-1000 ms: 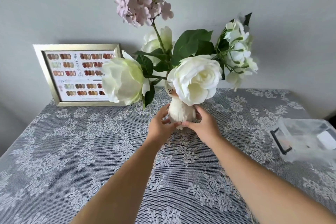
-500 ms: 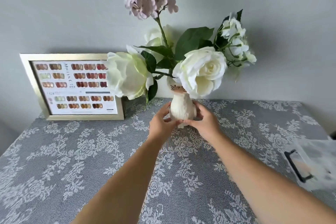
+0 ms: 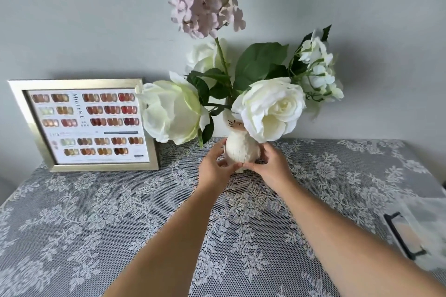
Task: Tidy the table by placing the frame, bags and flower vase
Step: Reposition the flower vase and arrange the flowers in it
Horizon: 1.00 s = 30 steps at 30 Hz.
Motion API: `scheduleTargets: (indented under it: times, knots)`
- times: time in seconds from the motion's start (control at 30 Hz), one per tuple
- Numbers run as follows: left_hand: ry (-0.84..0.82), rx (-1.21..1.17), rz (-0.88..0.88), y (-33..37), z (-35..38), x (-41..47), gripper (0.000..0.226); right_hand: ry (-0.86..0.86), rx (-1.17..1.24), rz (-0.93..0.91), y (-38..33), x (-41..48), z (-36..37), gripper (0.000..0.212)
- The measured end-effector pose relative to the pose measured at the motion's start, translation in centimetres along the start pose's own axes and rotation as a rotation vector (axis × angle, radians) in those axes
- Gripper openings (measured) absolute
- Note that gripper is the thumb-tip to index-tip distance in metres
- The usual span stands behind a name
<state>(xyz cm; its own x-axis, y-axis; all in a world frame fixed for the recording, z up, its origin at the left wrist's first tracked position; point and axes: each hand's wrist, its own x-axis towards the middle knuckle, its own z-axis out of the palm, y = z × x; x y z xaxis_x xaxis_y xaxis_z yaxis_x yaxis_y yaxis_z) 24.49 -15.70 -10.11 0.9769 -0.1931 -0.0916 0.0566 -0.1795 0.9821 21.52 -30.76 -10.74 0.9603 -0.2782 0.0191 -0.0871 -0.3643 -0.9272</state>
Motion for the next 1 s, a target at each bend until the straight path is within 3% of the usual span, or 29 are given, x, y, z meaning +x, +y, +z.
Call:
scheduleTargets:
  times: [0.4, 0.63, 0.87, 1.0]
  knots:
    - [-0.001, 0.066, 0.019, 0.0, 0.1, -0.4, 0.077, -0.015, -0.061, -0.011, -0.5, -0.5, -0.2, 0.077]
    - [-0.008, 0.185, -0.114, 1.5, -0.9, -3.6, 0.086, 0.037, -0.173, 0.058, -1.7, -3.0, -1.7, 0.081]
    - [-0.007, 0.254, -0.120, 6.7, -3.4, -10.7, 0.071, 0.031, -0.158, 0.072, -6.9, -9.1, -5.3, 0.076]
    - [0.082, 0.273, -0.086, 8.8, -4.7, -14.0, 0.062, 0.057, -0.170, 0.054, -9.2, -11.9, -6.6, 0.063]
